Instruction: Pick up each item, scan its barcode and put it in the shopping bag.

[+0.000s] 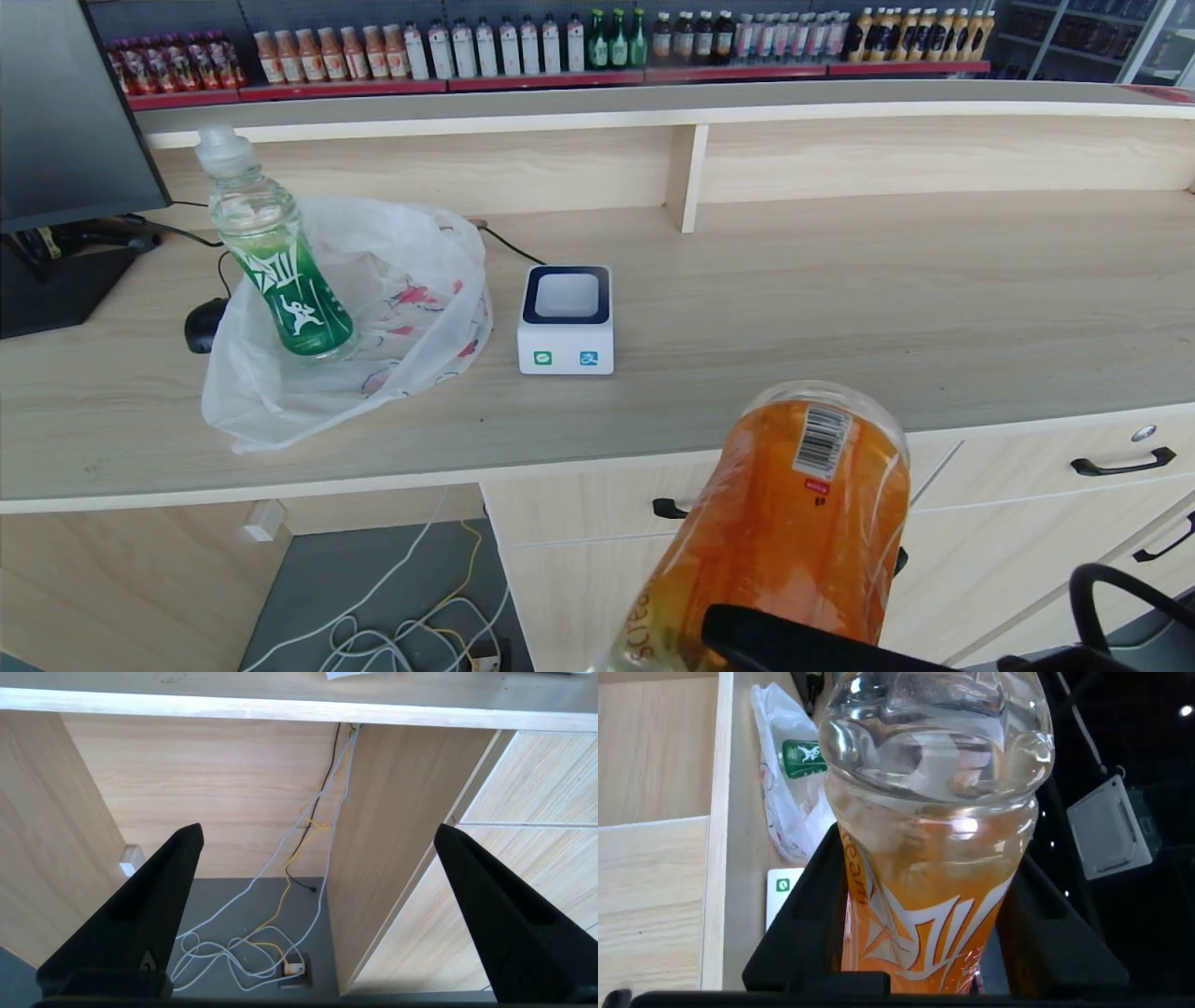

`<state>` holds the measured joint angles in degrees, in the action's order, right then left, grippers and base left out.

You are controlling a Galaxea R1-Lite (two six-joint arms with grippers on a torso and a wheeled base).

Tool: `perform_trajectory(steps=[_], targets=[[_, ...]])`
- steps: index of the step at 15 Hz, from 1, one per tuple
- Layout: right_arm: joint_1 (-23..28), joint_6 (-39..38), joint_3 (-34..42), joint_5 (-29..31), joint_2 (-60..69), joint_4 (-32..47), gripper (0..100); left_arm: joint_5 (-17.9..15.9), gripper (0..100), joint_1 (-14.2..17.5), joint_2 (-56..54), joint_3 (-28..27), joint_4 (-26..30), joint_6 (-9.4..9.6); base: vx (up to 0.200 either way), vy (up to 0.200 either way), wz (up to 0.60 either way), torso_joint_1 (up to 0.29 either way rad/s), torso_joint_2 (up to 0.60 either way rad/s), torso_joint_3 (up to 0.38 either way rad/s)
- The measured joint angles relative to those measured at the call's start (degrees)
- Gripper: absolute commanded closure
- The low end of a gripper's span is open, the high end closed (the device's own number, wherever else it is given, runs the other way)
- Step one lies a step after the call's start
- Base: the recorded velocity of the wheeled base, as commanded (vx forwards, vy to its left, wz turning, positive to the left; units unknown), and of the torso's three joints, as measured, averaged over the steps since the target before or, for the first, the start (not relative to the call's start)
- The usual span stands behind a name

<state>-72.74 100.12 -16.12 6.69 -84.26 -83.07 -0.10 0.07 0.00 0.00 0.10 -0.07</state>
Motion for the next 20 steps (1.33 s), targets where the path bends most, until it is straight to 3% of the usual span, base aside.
perform_trajectory(steps=[4, 20], targets=[[0.00, 3.95, 0.09, 0.06, 0.35, -0.11, 100, 0.00, 0, -0.05, 0.00, 0.00, -0.02, 0.00, 0.000, 0.000, 0.00, 0.000, 0.00, 0.000], [0.00, 2.13, 0.09, 0.09, 0.44, -0.96, 100, 0.00, 0, -0.02, 0.00, 0.00, -0.02, 0.02, 0.000, 0.000, 0.00, 0.000, 0.00, 0.000]])
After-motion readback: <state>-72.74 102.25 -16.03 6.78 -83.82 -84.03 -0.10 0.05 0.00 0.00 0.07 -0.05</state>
